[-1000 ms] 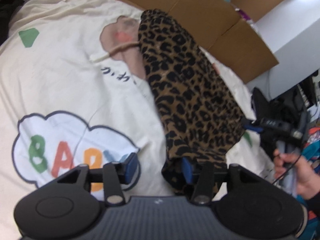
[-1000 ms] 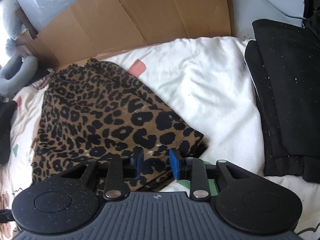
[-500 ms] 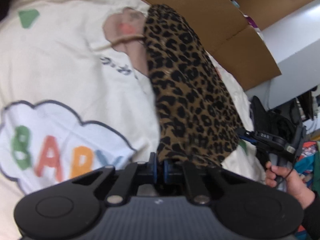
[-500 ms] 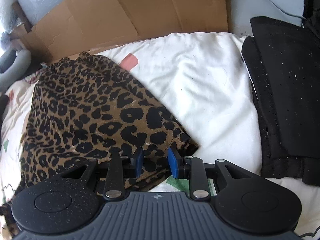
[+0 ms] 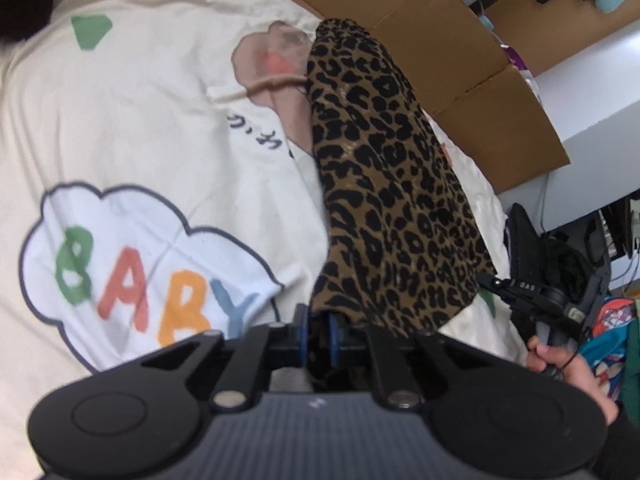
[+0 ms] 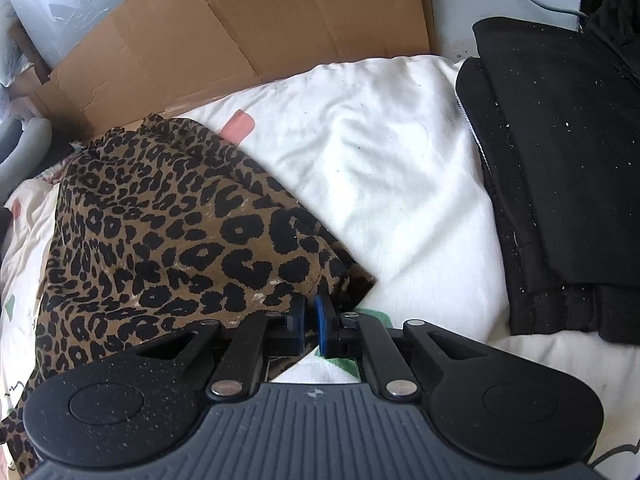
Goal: Fold clothes
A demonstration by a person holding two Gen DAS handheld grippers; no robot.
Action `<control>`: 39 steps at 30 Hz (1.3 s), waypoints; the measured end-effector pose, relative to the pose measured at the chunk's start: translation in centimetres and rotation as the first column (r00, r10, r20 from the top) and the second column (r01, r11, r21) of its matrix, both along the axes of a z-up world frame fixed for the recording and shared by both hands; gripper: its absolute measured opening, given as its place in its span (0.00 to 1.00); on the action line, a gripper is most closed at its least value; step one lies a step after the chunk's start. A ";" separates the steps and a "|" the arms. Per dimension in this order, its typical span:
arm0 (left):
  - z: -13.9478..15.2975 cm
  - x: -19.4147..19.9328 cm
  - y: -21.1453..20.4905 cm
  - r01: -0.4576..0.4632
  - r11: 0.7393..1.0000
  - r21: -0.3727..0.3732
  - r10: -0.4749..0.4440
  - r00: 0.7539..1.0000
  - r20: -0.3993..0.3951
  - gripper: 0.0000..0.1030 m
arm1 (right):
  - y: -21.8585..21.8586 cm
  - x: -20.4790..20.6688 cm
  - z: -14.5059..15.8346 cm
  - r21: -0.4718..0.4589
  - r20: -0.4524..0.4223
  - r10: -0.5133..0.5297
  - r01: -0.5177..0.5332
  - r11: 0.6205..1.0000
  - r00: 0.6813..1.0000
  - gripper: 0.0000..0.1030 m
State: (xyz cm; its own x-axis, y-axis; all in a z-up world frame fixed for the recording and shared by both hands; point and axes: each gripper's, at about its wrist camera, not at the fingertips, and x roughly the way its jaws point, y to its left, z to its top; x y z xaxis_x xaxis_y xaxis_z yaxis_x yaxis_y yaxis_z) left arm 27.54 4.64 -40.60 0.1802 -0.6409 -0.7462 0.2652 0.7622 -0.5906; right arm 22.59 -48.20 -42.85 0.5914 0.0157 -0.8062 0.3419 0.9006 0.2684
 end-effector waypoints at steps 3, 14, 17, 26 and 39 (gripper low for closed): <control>-0.7 0.0 -0.1 -0.027 0.999 -0.020 0.027 0.999 -0.020 0.37 | 0.1 -0.2 0.0 0.007 0.000 -0.007 0.007 1.000 1.000 0.11; -2.9 0.8 -1.3 -0.069 0.994 -0.082 0.061 0.993 -0.099 0.29 | 0.2 -0.7 -0.2 0.007 -0.003 -0.004 0.004 1.000 1.000 0.11; -3.6 1.2 -1.3 -0.080 0.995 -0.055 0.072 0.989 -0.133 0.09 | 0.2 -0.7 -0.2 0.008 -0.001 -0.005 0.005 1.000 1.000 0.11; -3.1 -0.4 -0.4 -0.006 1.000 -0.018 0.004 0.991 -0.136 0.05 | -0.1 -1.1 -0.4 0.022 0.003 -0.007 0.007 1.000 1.000 0.11; 0.3 -0.9 1.6 -0.014 0.997 -0.075 0.005 0.992 -0.123 0.16 | 0.2 -1.3 0.0 0.007 -0.027 0.013 -0.012 1.000 1.000 0.13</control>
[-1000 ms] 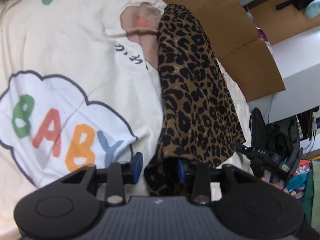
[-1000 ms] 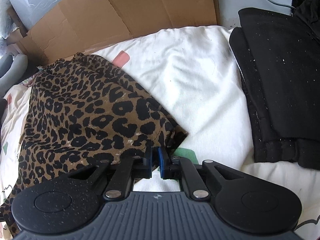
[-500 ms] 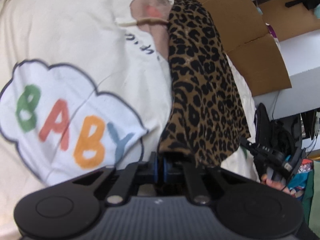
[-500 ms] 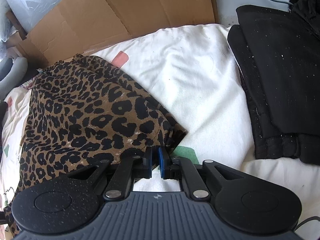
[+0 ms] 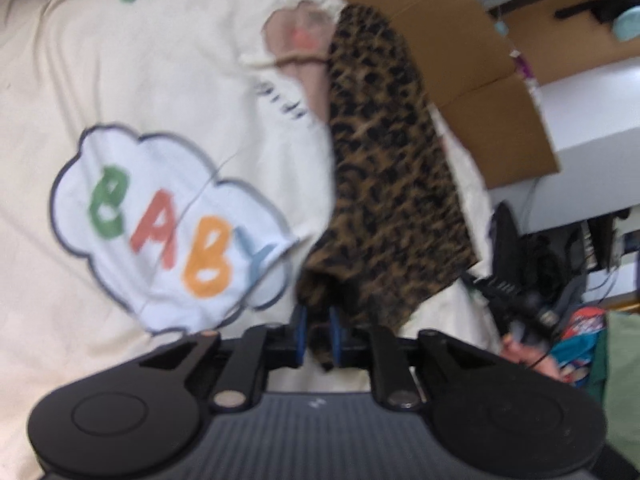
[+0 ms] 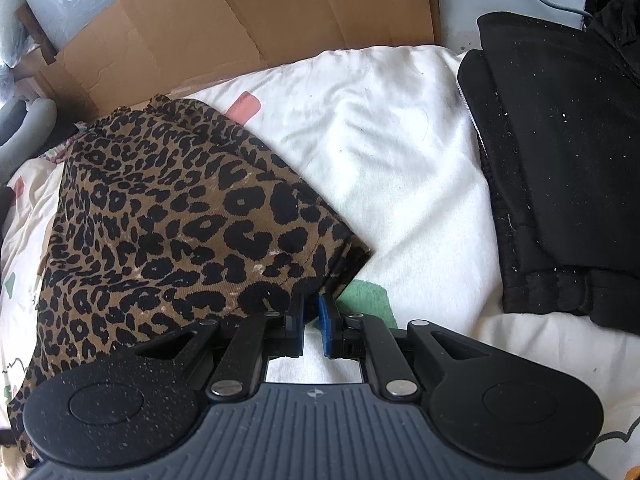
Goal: Fold clothes
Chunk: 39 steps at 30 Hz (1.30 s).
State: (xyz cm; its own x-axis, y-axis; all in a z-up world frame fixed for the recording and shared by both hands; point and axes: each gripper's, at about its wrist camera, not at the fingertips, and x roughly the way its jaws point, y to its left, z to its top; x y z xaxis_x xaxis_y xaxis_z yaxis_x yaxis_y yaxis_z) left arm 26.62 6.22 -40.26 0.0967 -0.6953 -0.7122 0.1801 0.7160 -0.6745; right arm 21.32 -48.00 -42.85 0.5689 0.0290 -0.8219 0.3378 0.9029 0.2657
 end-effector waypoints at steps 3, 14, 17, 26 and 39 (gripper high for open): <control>0.4 0.2 -1.1 0.000 0.999 -0.046 0.000 1.000 0.002 0.41 | 0.0 -0.2 0.0 0.005 -0.001 -0.002 0.002 1.000 1.000 0.13; -2.4 1.3 -4.3 -0.015 1.000 0.010 0.015 1.000 -0.010 0.04 | -0.1 -0.6 -0.3 0.019 0.006 -0.006 0.006 1.000 1.000 0.13; -3.0 1.1 -3.9 -0.040 0.997 0.067 0.041 0.999 -0.006 0.03 | -0.2 -0.7 -0.3 0.029 0.009 -0.011 0.011 1.000 1.000 0.13; -2.8 -0.1 -3.2 -0.051 0.998 0.029 0.053 0.997 -0.065 0.42 | -0.9 -1.2 0.1 0.070 0.016 -0.042 0.041 0.997 0.999 0.14; -6.4 -1.4 -2.8 -0.143 0.984 -0.109 0.120 0.974 -0.194 0.43 | -3.3 -3.4 -0.6 0.290 0.040 -0.185 0.165 0.943 0.982 0.46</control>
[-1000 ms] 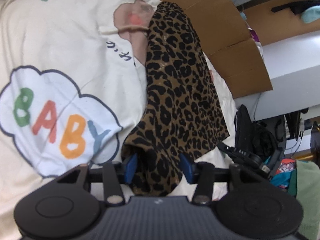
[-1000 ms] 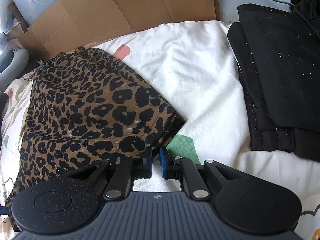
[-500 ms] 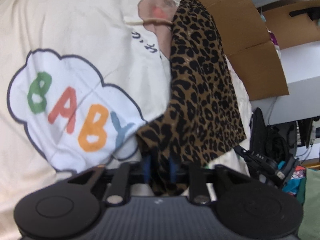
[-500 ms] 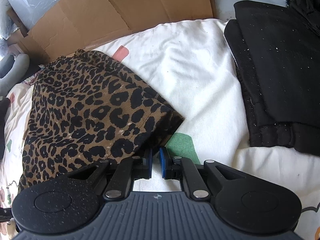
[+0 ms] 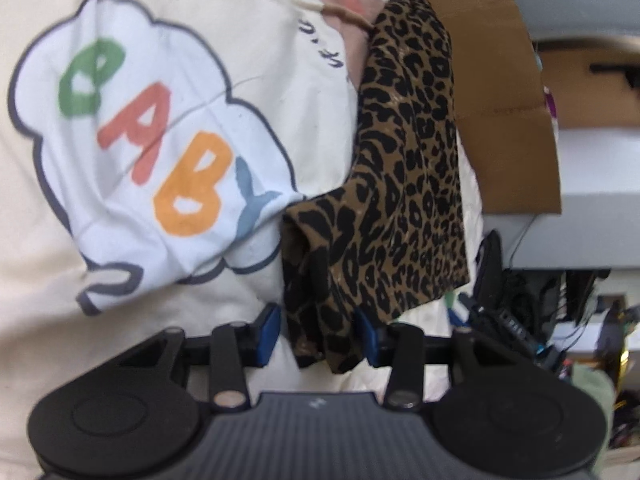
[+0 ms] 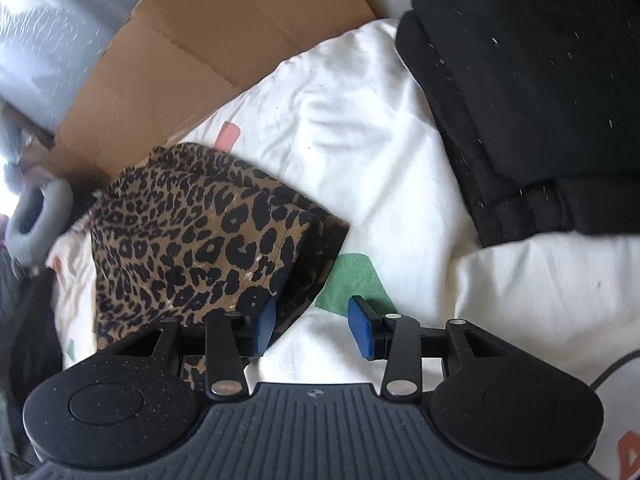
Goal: Fold clothes
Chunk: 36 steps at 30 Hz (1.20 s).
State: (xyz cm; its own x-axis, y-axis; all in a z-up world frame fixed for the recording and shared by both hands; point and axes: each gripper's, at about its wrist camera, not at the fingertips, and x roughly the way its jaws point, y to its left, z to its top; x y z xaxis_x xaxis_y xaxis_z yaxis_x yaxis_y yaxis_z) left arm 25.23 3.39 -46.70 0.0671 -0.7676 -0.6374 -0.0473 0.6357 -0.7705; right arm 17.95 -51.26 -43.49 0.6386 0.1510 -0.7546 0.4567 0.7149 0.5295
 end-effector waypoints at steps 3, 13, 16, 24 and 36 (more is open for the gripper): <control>-1.0 -0.2 0.3 -0.040 0.998 -0.054 0.039 0.999 -0.026 0.43 | -0.7 -0.2 -0.3 0.035 0.010 -0.039 0.039 0.999 0.999 0.46; -2.6 -0.2 -0.4 -0.109 0.981 -0.160 0.100 0.993 -0.064 0.42 | -2.7 0.5 -2.1 0.182 0.094 -0.160 0.141 0.973 0.983 0.56; -2.7 -0.2 -0.2 -0.118 0.976 -0.184 0.106 0.992 -0.073 0.42 | -2.6 1.3 -2.0 0.191 0.117 -0.148 0.124 0.974 0.982 0.61; -3.0 -0.2 -0.8 -0.124 0.969 -0.215 0.109 0.991 -0.081 0.38 | -2.6 2.9 -2.2 0.200 0.146 -0.120 0.089 0.976 0.982 0.59; -2.2 -0.5 -1.4 -0.071 0.987 -0.141 0.068 0.997 -0.027 0.13 | -2.1 3.3 -1.4 0.051 0.107 0.017 -0.022 0.998 0.994 0.07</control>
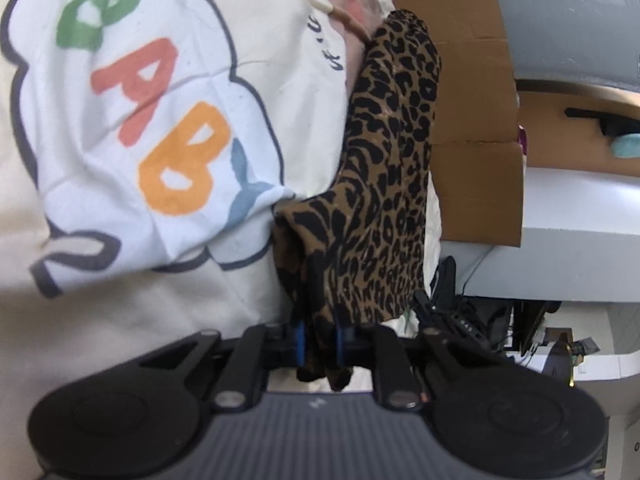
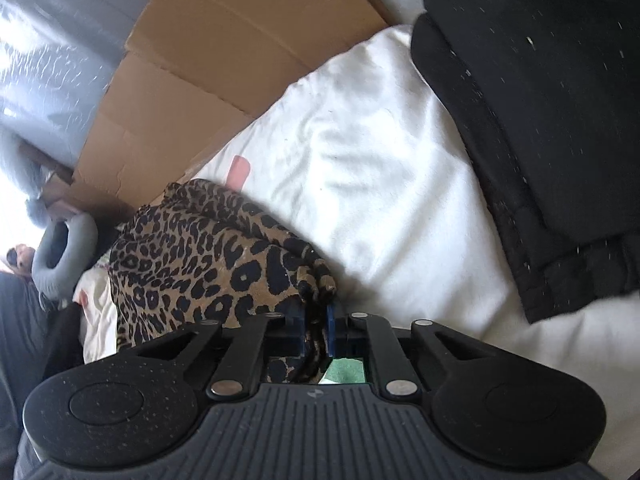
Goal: Fold clothes
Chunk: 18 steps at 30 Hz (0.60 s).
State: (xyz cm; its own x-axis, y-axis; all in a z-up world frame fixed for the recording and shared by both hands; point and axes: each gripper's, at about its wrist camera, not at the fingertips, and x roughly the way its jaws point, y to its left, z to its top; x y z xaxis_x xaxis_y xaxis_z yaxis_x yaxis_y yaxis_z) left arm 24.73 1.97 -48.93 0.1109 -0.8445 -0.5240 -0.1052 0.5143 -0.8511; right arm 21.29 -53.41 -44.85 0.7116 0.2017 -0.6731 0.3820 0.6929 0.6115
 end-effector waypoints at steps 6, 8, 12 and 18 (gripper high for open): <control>2.1 0.0 0.0 0.045 0.998 0.041 -0.046 0.999 0.025 0.11 | -0.2 -0.7 0.9 0.011 0.010 -0.011 0.011 1.000 1.000 0.06; 2.8 0.1 0.2 0.061 0.996 0.061 -0.063 0.997 0.033 0.11 | -0.2 -1.0 1.2 0.021 0.007 -0.015 0.015 1.000 1.000 0.05; 4.1 0.3 0.4 0.093 0.991 0.099 -0.098 0.994 0.049 0.11 | 0.0 -1.6 1.8 0.044 0.002 -0.024 0.024 0.999 1.000 0.05; 5.8 0.6 1.8 0.139 0.978 0.153 -0.151 0.986 0.066 0.10 | 1.1 -3.3 2.7 0.073 -0.022 -0.031 0.032 0.997 0.999 0.05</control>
